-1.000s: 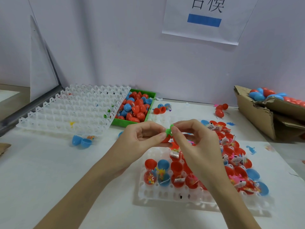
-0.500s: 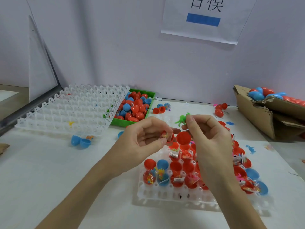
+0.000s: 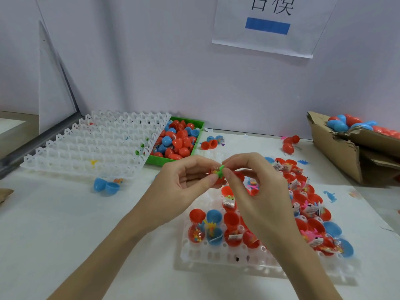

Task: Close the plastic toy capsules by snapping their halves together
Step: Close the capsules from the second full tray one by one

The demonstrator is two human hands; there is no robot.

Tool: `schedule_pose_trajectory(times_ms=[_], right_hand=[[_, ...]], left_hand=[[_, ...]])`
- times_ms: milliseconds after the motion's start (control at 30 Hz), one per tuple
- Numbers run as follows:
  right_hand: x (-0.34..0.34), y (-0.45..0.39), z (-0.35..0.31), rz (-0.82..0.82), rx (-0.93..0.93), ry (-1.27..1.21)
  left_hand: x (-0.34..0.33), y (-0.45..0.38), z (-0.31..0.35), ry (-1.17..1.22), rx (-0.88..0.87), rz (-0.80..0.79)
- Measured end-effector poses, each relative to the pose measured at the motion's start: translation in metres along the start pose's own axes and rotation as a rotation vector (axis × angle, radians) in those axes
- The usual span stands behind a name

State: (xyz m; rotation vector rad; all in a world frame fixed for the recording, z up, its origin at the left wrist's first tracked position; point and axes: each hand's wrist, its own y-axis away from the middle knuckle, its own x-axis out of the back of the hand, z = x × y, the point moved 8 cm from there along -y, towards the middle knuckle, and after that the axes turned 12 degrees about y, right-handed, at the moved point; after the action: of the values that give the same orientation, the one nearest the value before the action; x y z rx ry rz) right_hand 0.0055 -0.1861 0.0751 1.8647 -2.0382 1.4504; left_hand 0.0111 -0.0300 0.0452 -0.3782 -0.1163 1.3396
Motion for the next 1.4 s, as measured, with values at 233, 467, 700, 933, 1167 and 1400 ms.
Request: schedule_pose_trajectory(times_ms=[233, 467, 700, 933, 1167, 1400], right_hand=[[0.000, 0.000, 0.000, -0.007, 0.024, 0.091], [0.000, -0.004, 0.013, -0.106, -0.155, -0.159], [-0.006, -0.001, 0.028, -0.176, -0.295, -0.366], [-0.014, 0.004, 0.027, -0.035, -0.362, -0.628], [-0.013, 0.004, 0.014, 0.016, -0.134, -0.346], [-0.013, 0.005, 0.011, 0.041, -0.067, -0.244]], left_hand=[[0.001, -0.001, -0.001, -0.029, -0.014, 0.026], [0.013, -0.004, -0.005, -0.007, -0.005, 0.103], [0.023, -0.005, -0.003, 0.016, -0.018, 0.198], [0.022, -0.004, 0.003, -0.004, -0.055, 0.191], [0.001, 0.001, 0.010, -0.357, -0.236, 0.115], [-0.008, 0.003, 0.011, -0.482, -0.265, 0.084]])
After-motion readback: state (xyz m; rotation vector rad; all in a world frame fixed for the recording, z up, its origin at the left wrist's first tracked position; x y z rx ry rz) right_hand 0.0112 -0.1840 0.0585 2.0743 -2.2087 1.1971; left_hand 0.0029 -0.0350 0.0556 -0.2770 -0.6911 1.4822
